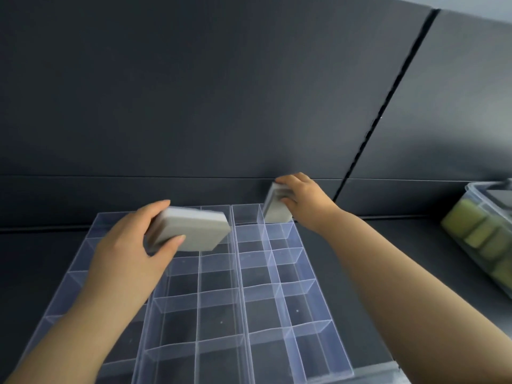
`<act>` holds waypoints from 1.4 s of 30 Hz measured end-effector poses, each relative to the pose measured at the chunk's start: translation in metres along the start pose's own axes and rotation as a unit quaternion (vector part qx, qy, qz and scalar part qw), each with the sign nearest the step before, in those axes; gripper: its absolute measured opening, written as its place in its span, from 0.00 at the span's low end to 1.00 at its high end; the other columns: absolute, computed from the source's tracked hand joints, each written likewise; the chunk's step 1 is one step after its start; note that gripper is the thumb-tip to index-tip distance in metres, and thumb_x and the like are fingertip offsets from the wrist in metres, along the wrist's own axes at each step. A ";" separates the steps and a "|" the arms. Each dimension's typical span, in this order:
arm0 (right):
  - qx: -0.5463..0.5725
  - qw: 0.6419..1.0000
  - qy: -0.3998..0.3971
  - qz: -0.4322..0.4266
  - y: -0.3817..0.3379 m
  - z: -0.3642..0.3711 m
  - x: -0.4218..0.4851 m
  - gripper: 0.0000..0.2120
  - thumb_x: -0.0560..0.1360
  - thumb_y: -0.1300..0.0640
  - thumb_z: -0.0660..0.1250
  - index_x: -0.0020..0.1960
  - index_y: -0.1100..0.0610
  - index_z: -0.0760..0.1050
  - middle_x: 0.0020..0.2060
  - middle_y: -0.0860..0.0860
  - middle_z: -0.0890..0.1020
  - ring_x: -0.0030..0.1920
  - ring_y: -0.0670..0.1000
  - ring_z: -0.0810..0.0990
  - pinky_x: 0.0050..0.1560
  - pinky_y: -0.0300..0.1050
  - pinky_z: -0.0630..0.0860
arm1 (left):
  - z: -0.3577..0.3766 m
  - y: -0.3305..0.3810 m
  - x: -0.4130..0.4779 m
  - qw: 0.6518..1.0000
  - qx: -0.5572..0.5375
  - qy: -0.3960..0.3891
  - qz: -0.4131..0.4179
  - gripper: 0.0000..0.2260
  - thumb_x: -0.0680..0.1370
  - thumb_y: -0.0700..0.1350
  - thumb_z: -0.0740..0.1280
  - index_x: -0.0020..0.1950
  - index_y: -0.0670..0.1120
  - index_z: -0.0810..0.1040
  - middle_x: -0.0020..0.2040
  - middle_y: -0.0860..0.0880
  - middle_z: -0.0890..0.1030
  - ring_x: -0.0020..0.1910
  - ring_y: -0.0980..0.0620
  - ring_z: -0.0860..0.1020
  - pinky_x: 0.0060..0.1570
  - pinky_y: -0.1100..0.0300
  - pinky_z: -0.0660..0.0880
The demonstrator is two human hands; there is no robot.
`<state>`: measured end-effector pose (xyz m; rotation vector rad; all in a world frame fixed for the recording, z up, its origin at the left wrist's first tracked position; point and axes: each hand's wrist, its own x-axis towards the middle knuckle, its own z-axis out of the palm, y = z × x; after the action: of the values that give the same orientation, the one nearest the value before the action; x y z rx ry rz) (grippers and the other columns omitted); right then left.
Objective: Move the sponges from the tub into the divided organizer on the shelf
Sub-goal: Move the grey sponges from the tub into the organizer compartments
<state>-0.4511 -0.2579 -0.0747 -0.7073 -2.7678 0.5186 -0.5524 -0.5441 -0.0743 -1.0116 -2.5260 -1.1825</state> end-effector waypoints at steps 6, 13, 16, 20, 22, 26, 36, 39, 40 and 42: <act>-0.085 0.995 -0.030 -0.041 0.009 0.014 0.009 0.20 0.77 0.58 0.61 0.69 0.55 0.67 0.65 0.53 0.71 0.66 0.55 0.64 0.65 0.45 0.63 | 0.014 0.007 0.005 0.999 0.028 0.019 0.026 0.25 0.67 0.43 0.76 0.63 0.48 0.74 0.51 0.53 0.76 0.48 0.57 0.71 0.47 0.60 0.69; -0.109 0.989 0.010 -0.103 0.020 0.027 0.013 0.19 0.77 0.59 0.61 0.67 0.57 0.70 0.62 0.55 0.73 0.63 0.56 0.65 0.64 0.44 0.62 | 0.031 0.014 0.020 0.995 0.058 0.001 0.079 0.25 0.66 0.39 0.76 0.62 0.44 0.76 0.55 0.46 0.77 0.51 0.49 0.75 0.50 0.59 0.69; -0.102 0.989 0.015 -0.107 0.023 0.029 0.014 0.18 0.77 0.59 0.61 0.67 0.57 0.70 0.61 0.54 0.73 0.63 0.55 0.65 0.63 0.41 0.61 | 0.042 0.027 0.036 0.993 0.059 -0.013 0.106 0.25 0.68 0.39 0.75 0.64 0.44 0.75 0.57 0.46 0.76 0.53 0.47 0.75 0.52 0.58 0.69; -0.091 0.989 0.023 -0.113 0.027 0.030 0.015 0.18 0.77 0.59 0.63 0.66 0.57 0.71 0.60 0.55 0.74 0.62 0.57 0.67 0.63 0.42 0.62 | 0.064 0.046 0.065 0.987 0.073 -0.060 0.129 0.24 0.71 0.40 0.72 0.66 0.45 0.73 0.60 0.46 0.75 0.59 0.46 0.73 0.57 0.55 0.68; -0.082 0.990 0.026 -0.115 0.029 0.030 0.014 0.18 0.76 0.59 0.64 0.66 0.58 0.72 0.59 0.55 0.75 0.61 0.58 0.68 0.62 0.43 0.63 | 0.076 0.051 0.077 0.983 0.084 -0.085 0.136 0.23 0.72 0.41 0.71 0.66 0.46 0.72 0.62 0.48 0.75 0.60 0.47 0.71 0.58 0.56 0.66; -0.074 0.990 0.029 -0.118 0.033 0.031 0.013 0.19 0.75 0.60 0.65 0.65 0.58 0.72 0.58 0.55 0.76 0.59 0.58 0.69 0.62 0.43 0.64 | 0.095 0.056 0.093 0.976 0.103 -0.130 0.139 0.20 0.73 0.42 0.70 0.64 0.48 0.73 0.62 0.51 0.75 0.61 0.50 0.70 0.57 0.60 0.64; -0.061 0.991 0.032 -0.116 0.032 0.034 0.017 0.19 0.75 0.60 0.65 0.66 0.58 0.72 0.58 0.55 0.76 0.59 0.59 0.68 0.61 0.43 0.63 | 0.127 0.051 0.098 0.954 0.161 -0.204 0.148 0.20 0.73 0.43 0.69 0.64 0.49 0.72 0.61 0.52 0.74 0.60 0.51 0.69 0.56 0.55 0.69; -0.058 0.991 0.035 -0.117 0.031 0.035 0.017 0.18 0.75 0.61 0.65 0.65 0.59 0.73 0.57 0.56 0.76 0.59 0.59 0.69 0.61 0.43 0.63 | 0.137 0.049 0.096 0.951 0.176 -0.209 0.147 0.19 0.73 0.43 0.69 0.63 0.49 0.72 0.60 0.52 0.75 0.59 0.51 0.69 0.54 0.55 0.70; -0.056 0.991 0.036 -0.117 0.031 0.035 0.017 0.18 0.75 0.61 0.65 0.65 0.59 0.73 0.57 0.56 0.76 0.59 0.59 0.69 0.61 0.43 0.63 | 0.139 0.047 0.095 0.950 0.177 -0.211 0.145 0.19 0.74 0.43 0.69 0.64 0.49 0.72 0.61 0.52 0.74 0.60 0.51 0.69 0.53 0.55 0.70; -0.056 0.991 0.035 -0.118 0.031 0.035 0.016 0.18 0.75 0.61 0.64 0.65 0.58 0.72 0.57 0.55 0.76 0.59 0.59 0.68 0.61 0.42 0.63 | 0.143 0.045 0.094 0.950 0.176 -0.215 0.140 0.19 0.74 0.42 0.69 0.64 0.49 0.72 0.62 0.52 0.74 0.61 0.51 0.68 0.54 0.55 0.70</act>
<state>-0.4628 -0.2340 -0.1162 -0.4031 -2.7804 0.2861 -0.5769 -0.3708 -0.1034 -1.5904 -2.6355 -0.4436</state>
